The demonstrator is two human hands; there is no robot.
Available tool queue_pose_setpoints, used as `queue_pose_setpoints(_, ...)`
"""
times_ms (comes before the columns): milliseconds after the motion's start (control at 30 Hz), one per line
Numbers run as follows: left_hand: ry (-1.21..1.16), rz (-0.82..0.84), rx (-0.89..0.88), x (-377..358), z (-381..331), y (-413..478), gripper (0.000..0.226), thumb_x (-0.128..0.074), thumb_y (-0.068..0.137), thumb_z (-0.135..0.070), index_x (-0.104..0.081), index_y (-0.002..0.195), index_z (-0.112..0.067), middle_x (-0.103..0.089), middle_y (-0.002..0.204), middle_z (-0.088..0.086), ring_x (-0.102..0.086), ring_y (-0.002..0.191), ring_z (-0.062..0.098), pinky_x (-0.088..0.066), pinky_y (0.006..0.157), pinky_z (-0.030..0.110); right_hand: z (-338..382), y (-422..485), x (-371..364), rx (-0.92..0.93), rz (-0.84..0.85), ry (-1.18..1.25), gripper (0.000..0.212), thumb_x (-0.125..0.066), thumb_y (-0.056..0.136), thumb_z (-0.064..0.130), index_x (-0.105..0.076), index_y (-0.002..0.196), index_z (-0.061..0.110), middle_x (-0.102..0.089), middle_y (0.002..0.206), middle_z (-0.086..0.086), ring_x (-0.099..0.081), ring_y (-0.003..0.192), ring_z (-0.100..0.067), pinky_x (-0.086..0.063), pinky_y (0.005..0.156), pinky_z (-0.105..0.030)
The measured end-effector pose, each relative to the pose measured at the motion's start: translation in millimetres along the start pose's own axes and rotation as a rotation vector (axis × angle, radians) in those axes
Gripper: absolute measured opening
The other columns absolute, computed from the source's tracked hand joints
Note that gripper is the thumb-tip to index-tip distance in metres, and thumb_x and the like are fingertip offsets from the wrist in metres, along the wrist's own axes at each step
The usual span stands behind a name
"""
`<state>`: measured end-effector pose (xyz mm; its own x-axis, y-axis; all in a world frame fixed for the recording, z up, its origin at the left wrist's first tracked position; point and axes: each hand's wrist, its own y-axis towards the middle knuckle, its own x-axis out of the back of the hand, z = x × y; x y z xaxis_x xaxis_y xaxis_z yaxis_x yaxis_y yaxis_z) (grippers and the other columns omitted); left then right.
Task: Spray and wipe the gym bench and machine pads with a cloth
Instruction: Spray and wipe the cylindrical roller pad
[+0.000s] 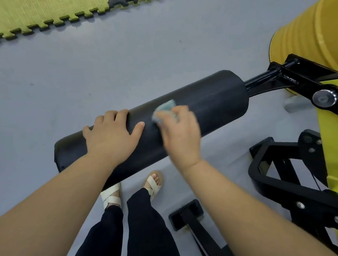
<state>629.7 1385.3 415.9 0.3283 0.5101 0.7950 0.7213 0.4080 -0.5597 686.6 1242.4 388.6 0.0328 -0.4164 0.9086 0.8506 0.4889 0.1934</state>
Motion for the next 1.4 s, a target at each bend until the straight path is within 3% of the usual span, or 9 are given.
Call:
queue_pose_setpoints(67, 0.017, -0.021, -0.009, 2.0, 0.4, -4.7, 0.056, -0.031, 0.091, -0.058, -0.034, 0.138, -0.029, -0.038, 0.141, -0.001, -0.034, 0.129, 0.025, -0.029, 0.101, 0.048, -4.0, -10.3, 4.5, 0.249, 0.077, -0.018, 0.016, -0.060, 0.083, 0.018, -0.071, 0.095, 0.018, -0.062, 0.088, -0.008, -0.049, 0.066, -0.023, -0.041, 0.058, -0.030)
queue_pose_setpoints(133, 0.044, -0.041, -0.025, 1.0, 1.1, -13.3, 0.057, -0.034, 0.090, -0.057, -0.031, 0.140, -0.030, -0.035, 0.143, -0.003, -0.032, 0.131, 0.023, -0.028, 0.103, 0.049, -42.3, -0.3, 12.0, 0.210, 0.146, -0.042, 0.027, -0.050, 0.085, 0.040, -0.070, 0.094, 0.023, -0.059, 0.087, 0.001, -0.048, 0.070, -0.011, -0.042, 0.066, -0.028)
queue_pose_setpoints(300, 0.121, -0.090, -0.066, -8.7, -2.6, -34.8, 0.065, -0.043, 0.087, -0.053, -0.027, 0.144, -0.026, -0.029, 0.147, -0.001, -0.028, 0.134, 0.023, -0.025, 0.106, 0.052, -127.5, 41.1, 48.3, -0.290, -0.125, -0.135, 0.020, -0.057, 0.088, 0.023, -0.069, 0.103, 0.020, -0.055, 0.108, -0.016, -0.050, 0.089, -0.035, -0.044, 0.077, -0.038)
queue_pose_setpoints(467, 0.126, -0.175, -0.154, -19.9, 8.4, -43.1, 0.062, -0.063, 0.077, -0.037, -0.048, 0.134, -0.017, -0.048, 0.135, 0.008, -0.045, 0.122, 0.030, -0.033, 0.093, 0.057, -83.8, 58.0, 28.5, -0.537, -0.149, -0.078, 0.021, -0.056, 0.088, 0.022, -0.070, 0.102, 0.017, -0.053, 0.104, -0.017, -0.055, 0.084, -0.036, -0.042, 0.073, -0.036)
queue_pose_setpoints(633, 0.044, -0.286, -0.158, -17.2, 14.3, -38.9, 0.042, -0.047, 0.076, -0.028, -0.062, 0.113, -0.014, -0.061, 0.118, 0.005, -0.059, 0.102, 0.028, -0.040, 0.079, 0.047, 46.5, 15.2, -8.8, -0.052, 0.035, 0.000, 0.019, -0.053, 0.080, 0.023, -0.072, 0.080, 0.024, -0.054, 0.075, -0.011, -0.047, 0.057, -0.027, -0.035, 0.050, -0.029)
queue_pose_setpoints(767, -0.037, -0.307, -0.173, -12.3, 25.3, -39.6, 0.045, -0.036, 0.074, -0.028, -0.062, 0.109, -0.014, -0.064, 0.115, 0.001, -0.061, 0.100, 0.026, -0.041, 0.078, 0.043, 23.1, 19.5, 0.1, 0.227, 0.155, -0.015, 0.021, -0.056, 0.077, 0.018, -0.073, 0.086, 0.024, -0.057, 0.075, -0.011, -0.048, 0.058, -0.028, -0.040, 0.048, -0.030)
queue_pose_setpoints(1067, 0.029, -0.099, -0.065, -2.4, 32.4, -20.1, 0.057, -0.040, 0.089, -0.051, -0.032, 0.141, -0.027, -0.027, 0.150, -0.003, -0.023, 0.136, 0.021, -0.023, 0.105, 0.047, -93.0, 85.4, 38.1, -0.404, 0.143, -0.352, 0.030, -0.046, 0.097, 0.028, -0.062, 0.120, 0.018, -0.049, 0.124, -0.018, -0.045, 0.110, -0.038, -0.036, 0.090, -0.039)
queue_pose_setpoints(1267, 0.061, -0.091, -0.054, -8.3, 34.1, -24.1, 0.063, -0.037, 0.088, -0.056, -0.029, 0.143, -0.026, -0.032, 0.147, -0.003, -0.028, 0.135, 0.020, -0.021, 0.110, 0.052, 26.6, 48.0, -1.7, -0.072, 0.301, -0.237, 0.026, -0.044, 0.097, 0.027, -0.064, 0.113, 0.023, -0.049, 0.110, -0.011, -0.044, 0.101, -0.031, -0.032, 0.073, -0.034)
queue_pose_setpoints(1400, 0.077, -0.109, -0.075, -10.8, 34.3, -37.8, 0.066, -0.044, 0.085, -0.054, -0.030, 0.144, -0.026, -0.030, 0.148, -0.002, -0.028, 0.135, 0.021, -0.022, 0.107, 0.051, 15.0, 41.4, 10.2, 0.173, 0.328, -0.093, 0.018, -0.058, 0.087, 0.026, -0.071, 0.098, 0.024, -0.056, 0.091, -0.013, -0.052, 0.081, -0.035, -0.043, 0.060, -0.034)
